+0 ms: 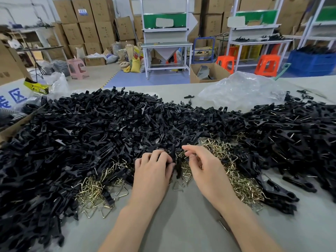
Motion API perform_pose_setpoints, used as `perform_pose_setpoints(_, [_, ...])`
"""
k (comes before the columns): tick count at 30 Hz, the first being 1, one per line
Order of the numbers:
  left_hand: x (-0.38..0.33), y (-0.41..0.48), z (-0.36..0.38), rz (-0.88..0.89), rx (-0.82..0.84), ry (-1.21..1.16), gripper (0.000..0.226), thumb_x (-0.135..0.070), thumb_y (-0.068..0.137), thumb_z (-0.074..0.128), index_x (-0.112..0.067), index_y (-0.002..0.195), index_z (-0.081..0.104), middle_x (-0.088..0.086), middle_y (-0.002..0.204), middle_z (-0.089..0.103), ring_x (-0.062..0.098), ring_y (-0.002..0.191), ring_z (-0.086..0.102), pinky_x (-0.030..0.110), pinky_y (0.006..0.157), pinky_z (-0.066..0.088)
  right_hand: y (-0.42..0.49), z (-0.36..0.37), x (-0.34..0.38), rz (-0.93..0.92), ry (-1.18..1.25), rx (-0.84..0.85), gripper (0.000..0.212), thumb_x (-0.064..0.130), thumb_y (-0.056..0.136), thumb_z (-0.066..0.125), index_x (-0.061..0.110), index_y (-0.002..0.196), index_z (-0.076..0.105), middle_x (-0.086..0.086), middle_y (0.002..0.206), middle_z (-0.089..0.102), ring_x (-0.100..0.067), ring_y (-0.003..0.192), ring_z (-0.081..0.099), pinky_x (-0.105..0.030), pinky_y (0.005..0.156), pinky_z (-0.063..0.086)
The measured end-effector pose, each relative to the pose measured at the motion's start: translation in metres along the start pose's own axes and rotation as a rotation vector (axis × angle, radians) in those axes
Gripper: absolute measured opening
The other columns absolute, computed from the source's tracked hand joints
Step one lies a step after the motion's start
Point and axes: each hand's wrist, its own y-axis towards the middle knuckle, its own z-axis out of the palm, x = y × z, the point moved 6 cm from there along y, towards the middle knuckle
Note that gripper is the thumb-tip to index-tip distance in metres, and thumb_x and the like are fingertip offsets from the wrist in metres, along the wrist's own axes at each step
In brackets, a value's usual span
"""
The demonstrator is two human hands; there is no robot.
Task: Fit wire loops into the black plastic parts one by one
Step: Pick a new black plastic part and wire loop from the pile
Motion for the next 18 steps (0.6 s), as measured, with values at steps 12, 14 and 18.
perform_pose_setpoints(12, [-0.006, -0.001, -0.012, 0.126, -0.122, -0.076, 0.013, -0.018, 0.089, 0.072, -0.019, 0.092, 0.059, -0.009, 0.08, 0.063, 0.018, 0.077, 0.057, 0.033, 0.08, 0.037, -0.004, 0.015, 0.014, -0.287, -0.397, 0.131, 0.053, 0.02, 0.101, 0.058, 0.033, 0.151, 0.045, 0.004, 0.156, 0.04, -0.017, 0.138, 0.043, -0.038, 0.115, 0.039])
perform_pose_setpoints(14, [-0.008, -0.002, -0.013, 0.162, -0.116, -0.103, 0.015, -0.018, 0.089, 0.071, -0.02, 0.093, 0.057, -0.011, 0.08, 0.059, 0.014, 0.078, 0.051, 0.032, 0.079, 0.037, -0.004, 0.015, 0.015, -0.302, -0.396, 0.135, 0.054, 0.021, 0.101, 0.059, 0.031, 0.151, 0.045, 0.005, 0.156, 0.04, -0.017, 0.137, 0.044, -0.038, 0.113, 0.04])
perform_pose_setpoints(18, [-0.005, -0.004, -0.012, 0.132, -0.028, -0.26, 0.006, -0.029, 0.096, 0.055, -0.03, 0.101, 0.052, -0.013, 0.088, 0.056, 0.01, 0.087, 0.048, 0.026, 0.081, 0.04, -0.005, 0.008, 0.018, -0.315, -0.455, 0.054, 0.036, 0.029, 0.097, 0.062, 0.028, 0.133, 0.06, 0.0, 0.152, 0.045, -0.018, 0.132, 0.049, -0.038, 0.11, 0.044])
